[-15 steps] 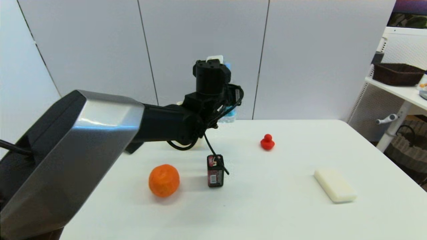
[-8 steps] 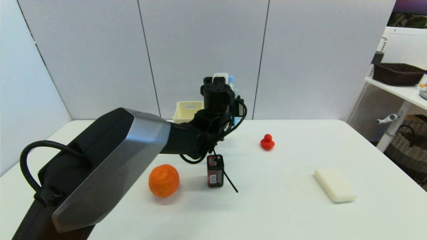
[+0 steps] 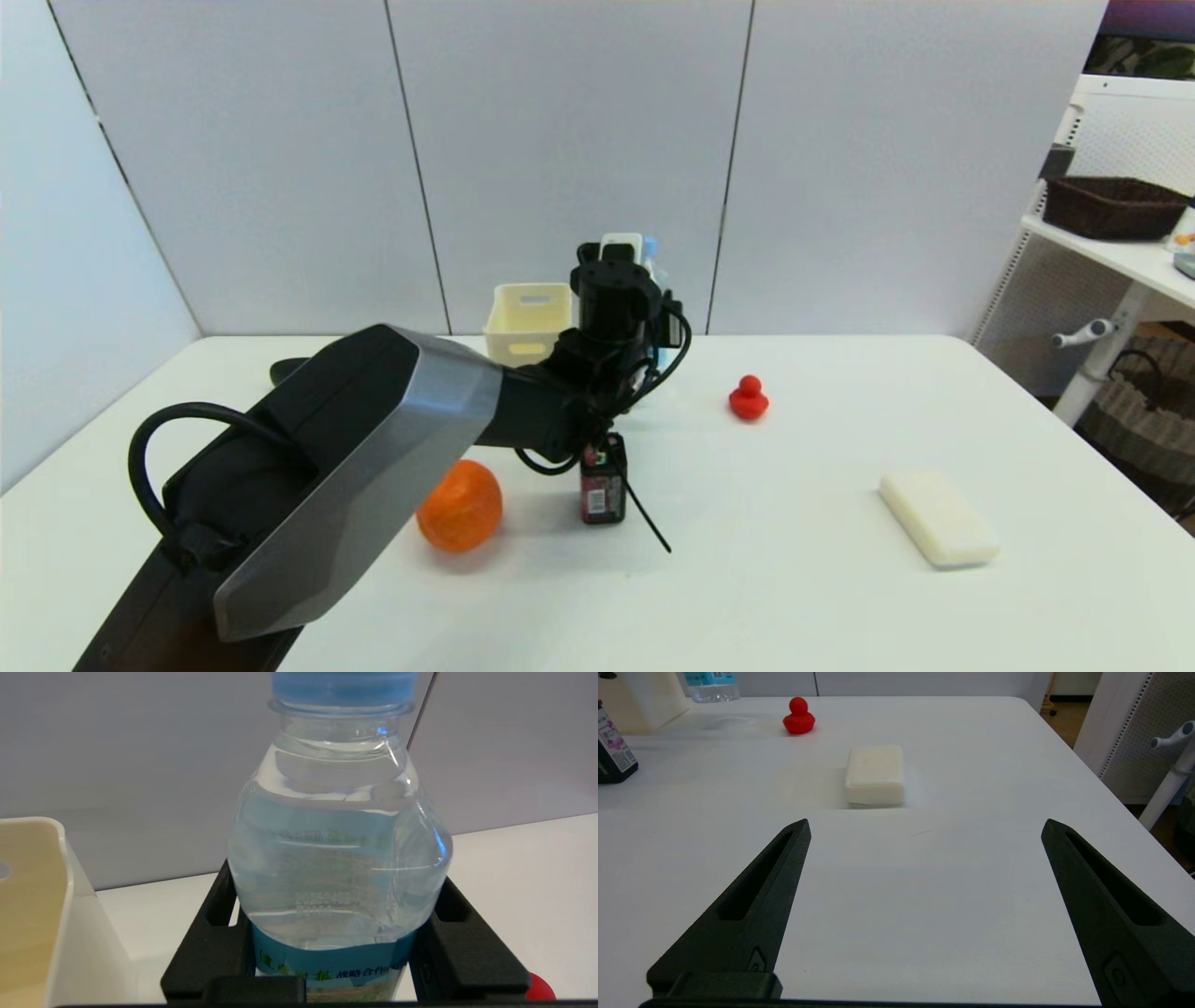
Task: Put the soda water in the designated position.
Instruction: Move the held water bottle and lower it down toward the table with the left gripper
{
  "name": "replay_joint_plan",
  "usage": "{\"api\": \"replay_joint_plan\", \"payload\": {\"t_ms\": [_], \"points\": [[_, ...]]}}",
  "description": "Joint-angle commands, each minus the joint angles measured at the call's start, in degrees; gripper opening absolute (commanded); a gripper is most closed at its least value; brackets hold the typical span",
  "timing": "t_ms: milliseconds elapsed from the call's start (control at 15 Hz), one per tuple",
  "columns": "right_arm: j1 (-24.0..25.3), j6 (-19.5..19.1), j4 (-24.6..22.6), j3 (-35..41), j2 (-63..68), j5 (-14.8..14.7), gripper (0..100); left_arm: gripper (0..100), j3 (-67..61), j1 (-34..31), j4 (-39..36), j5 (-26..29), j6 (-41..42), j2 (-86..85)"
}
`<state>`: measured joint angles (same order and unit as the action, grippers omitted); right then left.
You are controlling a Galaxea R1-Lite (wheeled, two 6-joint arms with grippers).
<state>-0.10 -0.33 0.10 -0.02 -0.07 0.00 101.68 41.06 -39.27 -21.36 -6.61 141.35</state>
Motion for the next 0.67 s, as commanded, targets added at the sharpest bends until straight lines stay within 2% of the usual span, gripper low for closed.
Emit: {"api": "replay_joint_plan", "payload": {"t_ms": [67, 667], "points": [[0.01, -0.02, -0.01, 0.02, 0.07, 0.00, 100, 0, 0.01, -0.01, -2.39, -0.18, 0.10, 1.30], [0.01, -0.02, -0.01, 0.02, -0.10, 0.00, 100, 0, 0.01, -0.01, -3.36, -0.26, 0.45, 2.35]]}}
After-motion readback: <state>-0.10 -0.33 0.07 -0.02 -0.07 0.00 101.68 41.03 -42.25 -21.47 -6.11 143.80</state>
